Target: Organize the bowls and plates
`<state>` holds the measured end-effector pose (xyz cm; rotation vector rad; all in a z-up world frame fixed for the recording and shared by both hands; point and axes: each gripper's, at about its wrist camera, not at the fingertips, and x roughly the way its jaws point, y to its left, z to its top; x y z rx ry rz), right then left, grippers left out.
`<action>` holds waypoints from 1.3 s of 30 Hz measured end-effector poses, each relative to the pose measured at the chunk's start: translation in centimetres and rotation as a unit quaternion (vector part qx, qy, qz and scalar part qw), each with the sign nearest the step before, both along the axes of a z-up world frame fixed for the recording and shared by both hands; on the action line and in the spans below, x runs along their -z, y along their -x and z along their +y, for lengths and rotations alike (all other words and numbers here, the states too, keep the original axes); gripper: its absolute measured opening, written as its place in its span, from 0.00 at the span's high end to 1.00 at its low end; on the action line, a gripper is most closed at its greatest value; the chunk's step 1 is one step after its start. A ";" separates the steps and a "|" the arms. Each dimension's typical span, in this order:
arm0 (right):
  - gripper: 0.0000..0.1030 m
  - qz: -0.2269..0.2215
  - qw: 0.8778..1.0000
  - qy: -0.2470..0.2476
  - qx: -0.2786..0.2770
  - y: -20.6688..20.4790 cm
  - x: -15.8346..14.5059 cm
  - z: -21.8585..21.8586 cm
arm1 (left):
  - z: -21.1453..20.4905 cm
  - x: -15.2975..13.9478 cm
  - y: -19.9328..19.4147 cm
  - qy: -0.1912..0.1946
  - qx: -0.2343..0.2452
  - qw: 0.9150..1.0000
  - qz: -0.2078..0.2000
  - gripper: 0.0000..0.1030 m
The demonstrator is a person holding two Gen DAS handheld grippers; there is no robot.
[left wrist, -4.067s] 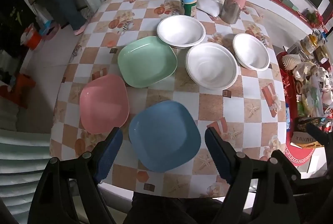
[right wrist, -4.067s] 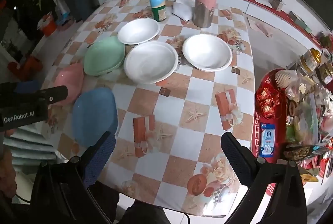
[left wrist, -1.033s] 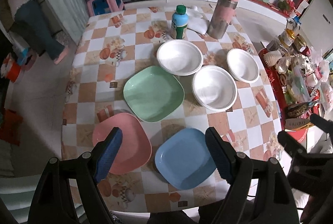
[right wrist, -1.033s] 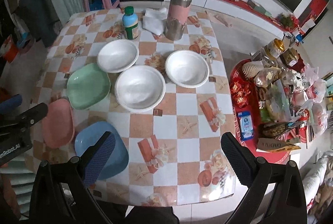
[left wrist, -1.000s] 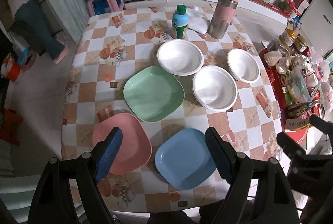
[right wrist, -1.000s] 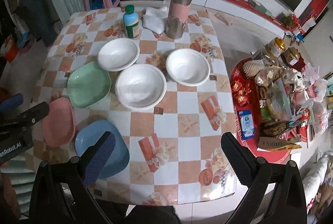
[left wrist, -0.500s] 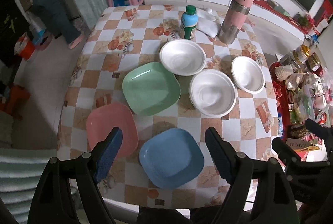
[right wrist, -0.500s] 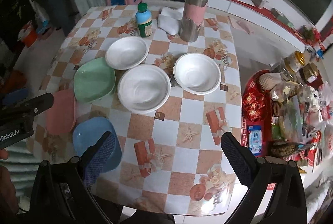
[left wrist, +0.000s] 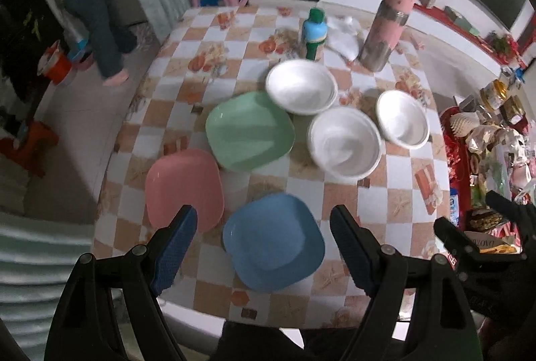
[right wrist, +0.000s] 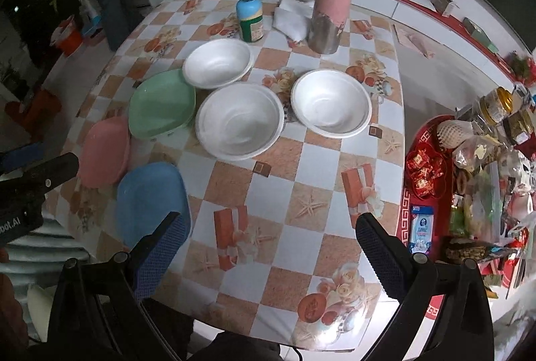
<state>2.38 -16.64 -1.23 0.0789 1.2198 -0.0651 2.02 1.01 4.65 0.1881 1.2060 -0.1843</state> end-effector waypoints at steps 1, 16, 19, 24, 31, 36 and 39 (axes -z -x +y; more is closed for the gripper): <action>0.01 -0.009 1.000 0.002 0.006 0.0 -0.5 -0.1 | 0.0 -0.1 -0.1 -0.001 0.006 1.000 -0.003 0.18; 0.01 -0.024 0.999 0.027 0.022 -0.7 -1.6 3.6 | 2.9 0.4 -1.8 0.011 0.042 0.999 0.012 0.18; 0.01 -0.011 0.999 0.026 0.030 -0.7 -1.0 3.6 | 3.3 1.5 -1.4 0.013 0.042 0.999 0.029 0.18; 0.01 0.018 0.999 0.023 0.035 -0.7 0.4 3.9 | 4.2 4.0 -0.7 0.018 0.031 0.997 0.066 0.18; 0.01 0.044 0.999 0.022 0.018 -0.5 2.6 4.8 | 4.0 6.4 0.7 0.007 0.031 0.996 0.085 0.18; 0.01 0.048 0.999 0.019 0.003 -0.4 3.3 5.2 | 3.9 7.0 1.3 0.001 0.029 0.996 0.085 0.18; 0.01 0.046 0.999 0.013 -0.004 -0.4 3.5 5.4 | 4.0 7.6 1.3 0.002 0.023 0.995 0.093 0.18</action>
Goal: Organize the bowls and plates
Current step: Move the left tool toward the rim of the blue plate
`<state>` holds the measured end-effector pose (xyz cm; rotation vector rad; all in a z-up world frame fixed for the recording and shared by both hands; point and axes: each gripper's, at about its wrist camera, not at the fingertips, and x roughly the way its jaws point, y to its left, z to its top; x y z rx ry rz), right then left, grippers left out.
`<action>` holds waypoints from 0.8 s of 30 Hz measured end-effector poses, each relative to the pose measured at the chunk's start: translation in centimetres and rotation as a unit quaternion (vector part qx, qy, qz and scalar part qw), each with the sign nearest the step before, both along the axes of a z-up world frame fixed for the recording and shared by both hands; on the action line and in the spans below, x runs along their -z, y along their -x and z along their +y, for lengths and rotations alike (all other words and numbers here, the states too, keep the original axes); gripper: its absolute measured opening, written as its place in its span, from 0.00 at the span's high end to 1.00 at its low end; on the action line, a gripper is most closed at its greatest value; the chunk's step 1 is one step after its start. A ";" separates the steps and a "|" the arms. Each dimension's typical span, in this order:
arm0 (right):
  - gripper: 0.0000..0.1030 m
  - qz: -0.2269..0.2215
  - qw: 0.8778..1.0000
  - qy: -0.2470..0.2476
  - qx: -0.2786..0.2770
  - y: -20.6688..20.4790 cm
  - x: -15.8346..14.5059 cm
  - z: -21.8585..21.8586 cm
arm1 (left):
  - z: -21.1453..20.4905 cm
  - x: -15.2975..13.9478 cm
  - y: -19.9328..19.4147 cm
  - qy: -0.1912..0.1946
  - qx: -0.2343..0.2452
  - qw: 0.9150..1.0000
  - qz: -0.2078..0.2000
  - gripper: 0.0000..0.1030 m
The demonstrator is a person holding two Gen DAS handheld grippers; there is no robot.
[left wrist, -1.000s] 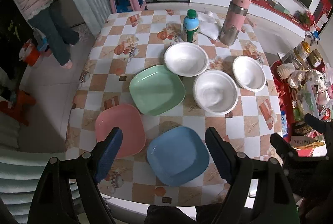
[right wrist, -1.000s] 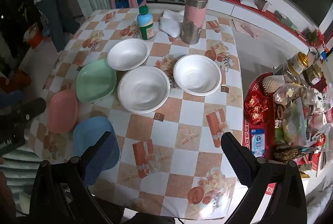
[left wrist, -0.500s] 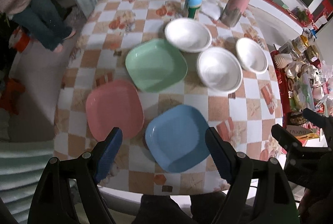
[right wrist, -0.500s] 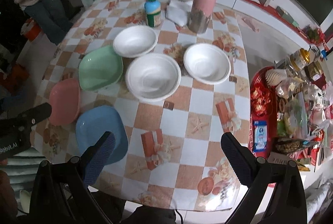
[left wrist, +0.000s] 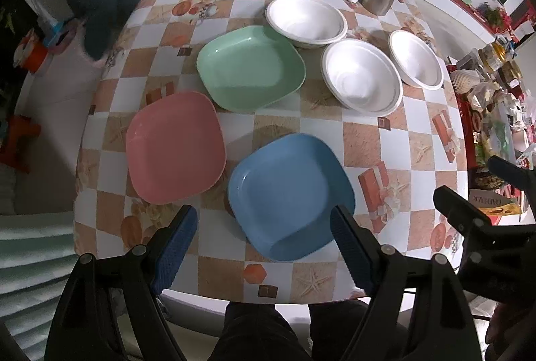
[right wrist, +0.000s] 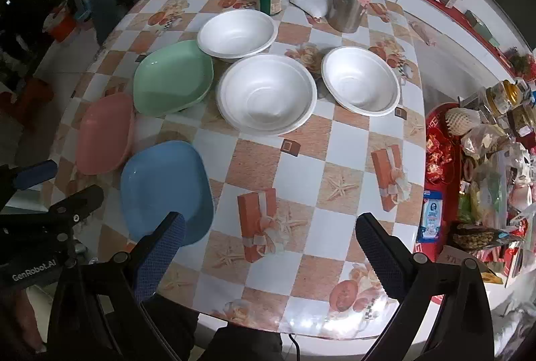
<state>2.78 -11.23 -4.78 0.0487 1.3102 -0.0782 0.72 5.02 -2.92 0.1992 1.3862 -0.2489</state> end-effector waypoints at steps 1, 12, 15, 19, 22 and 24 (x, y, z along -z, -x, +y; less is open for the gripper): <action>0.01 0.000 1.000 -0.002 0.000 0.0 0.1 0.0 | 0.0 0.2 0.0 0.001 -0.002 1.000 0.003 0.18; 0.01 0.021 1.000 0.011 -0.005 0.0 2.2 0.0 | 0.1 1.7 0.8 -0.001 -0.019 1.000 0.025 0.18; 0.01 0.023 1.000 0.000 -0.005 -0.1 2.3 -0.2 | 0.3 1.8 0.8 0.004 -0.028 0.999 0.026 0.18; 0.01 0.004 1.000 -0.021 -0.021 -0.3 0.9 -0.3 | 0.7 1.3 0.9 0.013 -0.042 0.999 0.020 0.18; 0.01 -0.060 0.998 -0.024 -0.029 -1.1 -4.4 -0.4 | 0.9 0.5 1.0 0.028 -0.051 0.998 0.008 0.18; 0.01 -0.149 0.988 -0.016 -0.032 -1.0 -9.2 -0.7 | 0.8 0.6 0.9 0.031 -0.056 0.998 0.010 0.18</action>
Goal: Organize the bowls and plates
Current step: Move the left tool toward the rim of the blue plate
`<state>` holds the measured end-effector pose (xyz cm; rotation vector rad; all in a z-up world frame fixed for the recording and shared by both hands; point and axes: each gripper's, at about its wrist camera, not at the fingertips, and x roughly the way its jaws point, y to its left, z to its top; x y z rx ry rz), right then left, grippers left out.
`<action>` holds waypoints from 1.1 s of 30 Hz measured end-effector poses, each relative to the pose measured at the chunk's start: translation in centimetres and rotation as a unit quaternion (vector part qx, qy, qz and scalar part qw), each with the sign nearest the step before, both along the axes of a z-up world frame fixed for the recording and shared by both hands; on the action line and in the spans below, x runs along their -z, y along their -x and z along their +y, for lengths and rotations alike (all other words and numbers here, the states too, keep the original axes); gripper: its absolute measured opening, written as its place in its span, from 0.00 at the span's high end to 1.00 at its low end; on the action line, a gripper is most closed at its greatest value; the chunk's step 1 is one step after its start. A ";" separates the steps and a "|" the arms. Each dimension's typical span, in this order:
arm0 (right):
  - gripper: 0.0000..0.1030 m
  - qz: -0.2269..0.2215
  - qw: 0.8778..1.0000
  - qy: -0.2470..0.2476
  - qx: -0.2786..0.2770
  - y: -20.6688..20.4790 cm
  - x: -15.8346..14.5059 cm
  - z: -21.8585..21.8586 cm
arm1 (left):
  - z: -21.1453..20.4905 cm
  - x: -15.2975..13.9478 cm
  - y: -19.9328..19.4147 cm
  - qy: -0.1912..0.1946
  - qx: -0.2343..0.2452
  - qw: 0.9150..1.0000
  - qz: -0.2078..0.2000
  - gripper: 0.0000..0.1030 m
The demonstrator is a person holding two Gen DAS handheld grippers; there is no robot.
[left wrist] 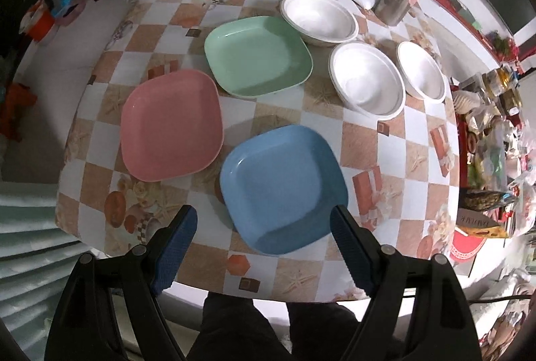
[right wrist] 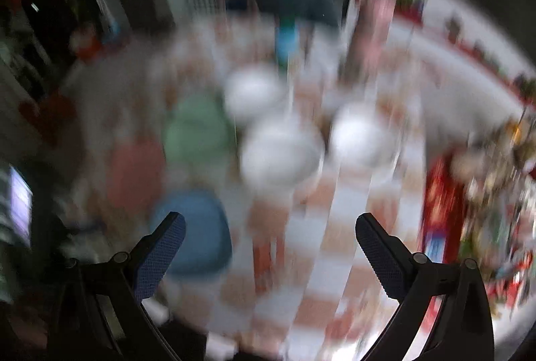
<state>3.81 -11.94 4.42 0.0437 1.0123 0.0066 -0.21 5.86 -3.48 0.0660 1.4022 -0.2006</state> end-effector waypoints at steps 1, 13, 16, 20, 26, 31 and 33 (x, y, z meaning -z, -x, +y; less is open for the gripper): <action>0.01 -0.031 0.999 -0.001 -0.006 0.1 -1.2 0.0 | 0.0 0.1 0.0 0.000 -0.003 1.000 0.003 0.18; 0.01 0.170 0.982 0.081 -0.011 0.2 8.8 -0.4 | -1.4 -1.1 0.1 -0.008 -0.007 1.000 -0.008 0.18; 0.01 0.144 0.986 0.086 -0.021 -0.1 5.6 -0.9 | -1.8 -1.5 0.0 -0.009 -0.008 1.000 -0.014 0.18; 0.01 0.033 0.999 0.006 -0.022 0.7 0.9 -2.0 | -2.3 -1.8 0.2 -0.014 -0.005 1.000 -0.016 0.18; 0.01 0.150 0.988 0.018 -0.018 1.0 7.2 -2.4 | -2.4 -2.2 0.1 -0.018 -0.011 1.000 -0.019 0.18; 0.01 0.155 0.988 0.023 -0.005 1.2 6.8 -3.4 | -3.3 -3.6 0.0 -0.021 -0.001 0.999 -0.045 0.18; 0.01 0.138 0.990 0.019 0.005 0.9 5.7 -4.1 | -3.9 -4.6 0.1 -0.023 0.009 0.998 -0.066 0.18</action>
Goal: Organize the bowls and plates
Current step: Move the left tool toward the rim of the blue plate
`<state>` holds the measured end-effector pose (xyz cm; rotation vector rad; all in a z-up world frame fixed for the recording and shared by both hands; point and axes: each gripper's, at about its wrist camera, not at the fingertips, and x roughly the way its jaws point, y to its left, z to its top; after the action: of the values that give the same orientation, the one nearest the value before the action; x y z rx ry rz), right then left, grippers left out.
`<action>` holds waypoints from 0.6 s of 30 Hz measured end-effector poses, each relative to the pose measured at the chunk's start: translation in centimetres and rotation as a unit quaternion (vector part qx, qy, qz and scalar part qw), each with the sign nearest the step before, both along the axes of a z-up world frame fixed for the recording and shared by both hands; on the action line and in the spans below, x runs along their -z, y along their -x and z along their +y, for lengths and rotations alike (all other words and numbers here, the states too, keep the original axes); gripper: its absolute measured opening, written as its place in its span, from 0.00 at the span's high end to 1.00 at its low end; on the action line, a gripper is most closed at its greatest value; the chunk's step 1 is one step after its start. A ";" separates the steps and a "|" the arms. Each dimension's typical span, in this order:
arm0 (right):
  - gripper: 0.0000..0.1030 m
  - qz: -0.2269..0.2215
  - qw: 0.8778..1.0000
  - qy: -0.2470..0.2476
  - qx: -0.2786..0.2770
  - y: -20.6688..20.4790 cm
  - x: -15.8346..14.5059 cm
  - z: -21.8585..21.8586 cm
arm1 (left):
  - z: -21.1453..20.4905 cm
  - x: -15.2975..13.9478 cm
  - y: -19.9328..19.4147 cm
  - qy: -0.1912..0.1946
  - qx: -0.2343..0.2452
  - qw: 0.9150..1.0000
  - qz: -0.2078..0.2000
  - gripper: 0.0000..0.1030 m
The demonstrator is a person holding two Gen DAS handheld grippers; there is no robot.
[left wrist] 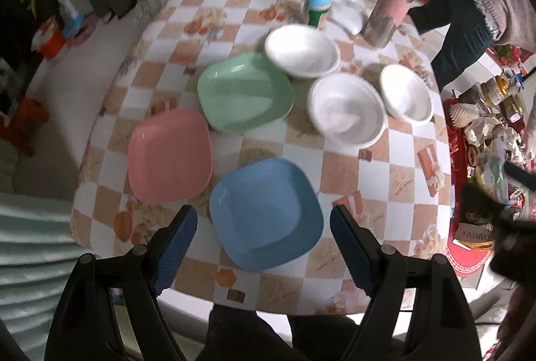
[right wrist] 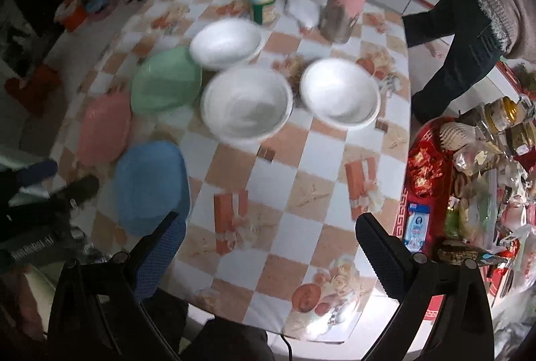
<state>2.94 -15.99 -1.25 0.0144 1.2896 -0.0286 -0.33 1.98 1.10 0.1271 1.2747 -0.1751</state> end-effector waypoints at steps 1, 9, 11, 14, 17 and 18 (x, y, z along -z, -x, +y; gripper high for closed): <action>0.01 -0.022 1.000 0.007 0.008 -0.1 -1.2 -0.2 | -0.1 -0.3 0.0 -0.001 0.003 1.000 -0.006 0.18; 0.01 -0.065 0.997 0.014 0.026 -0.9 -2.9 -0.8 | 0.7 -0.7 -0.3 -0.004 -0.007 1.000 -0.010 0.18; 0.01 -0.043 0.999 0.020 0.014 -0.9 -1.4 0.0 | 1.7 0.0 -0.4 -0.003 -0.025 1.000 0.004 0.18; 0.01 -0.013 1.000 0.006 -0.012 -0.5 0.6 1.2 | 2.8 0.8 -0.1 -0.008 -0.043 0.999 0.018 0.18; 0.01 -0.002 0.999 -0.007 -0.039 0.0 1.7 2.4 | 3.4 1.7 0.5 -0.012 -0.050 0.998 0.027 0.18; 0.01 -0.001 0.999 -0.007 -0.045 0.1 2.0 2.7 | 3.5 2.2 0.7 -0.015 -0.050 0.998 0.030 0.18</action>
<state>2.86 -13.30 -3.24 -0.0310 1.2881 0.0569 -1.04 5.48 -1.06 0.0838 1.3407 -0.0746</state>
